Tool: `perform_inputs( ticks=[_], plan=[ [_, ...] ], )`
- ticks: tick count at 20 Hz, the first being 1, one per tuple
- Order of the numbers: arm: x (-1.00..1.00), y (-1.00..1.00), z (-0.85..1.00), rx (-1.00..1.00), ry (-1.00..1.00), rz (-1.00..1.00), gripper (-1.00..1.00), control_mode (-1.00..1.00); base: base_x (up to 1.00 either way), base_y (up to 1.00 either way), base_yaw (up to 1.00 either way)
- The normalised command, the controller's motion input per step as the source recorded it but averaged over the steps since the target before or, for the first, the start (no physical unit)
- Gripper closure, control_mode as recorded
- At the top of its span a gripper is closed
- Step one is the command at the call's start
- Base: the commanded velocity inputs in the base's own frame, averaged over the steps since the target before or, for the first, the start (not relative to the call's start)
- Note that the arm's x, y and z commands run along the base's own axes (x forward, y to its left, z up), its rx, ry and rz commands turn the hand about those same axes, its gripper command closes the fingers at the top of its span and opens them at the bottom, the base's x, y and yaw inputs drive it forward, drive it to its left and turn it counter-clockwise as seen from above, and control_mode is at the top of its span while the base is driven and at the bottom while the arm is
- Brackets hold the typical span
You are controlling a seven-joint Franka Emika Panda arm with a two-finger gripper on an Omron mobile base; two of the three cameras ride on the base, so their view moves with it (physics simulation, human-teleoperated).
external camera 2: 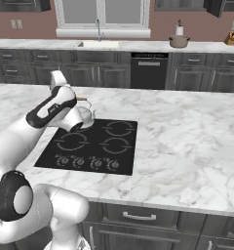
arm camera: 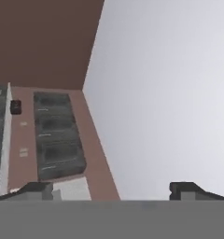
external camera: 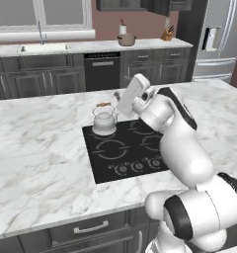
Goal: Pick the kettle from the cabinet and place it on a stove burner. Then pick the pot from the counter and place it on another stove burner. Finally, turn both burners on.
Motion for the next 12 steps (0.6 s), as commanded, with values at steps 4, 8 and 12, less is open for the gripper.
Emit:
perform_inputs(
  ticks=[4,8,12],
  plan=[
    [-0.74,0.05,0.41,-0.43,-0.45,0.0,-1.0,-1.0,0.0,0.0,0.0],
    [-0.69,0.01,0.34,-0.41,-0.5,-0.03,-1.0,-1.0,0.0,0.0,0.0],
    [-0.67,0.0,0.38,-0.33,-0.42,-0.03,-1.0,-1.0,0.0,0.0,0.0]
  ],
)
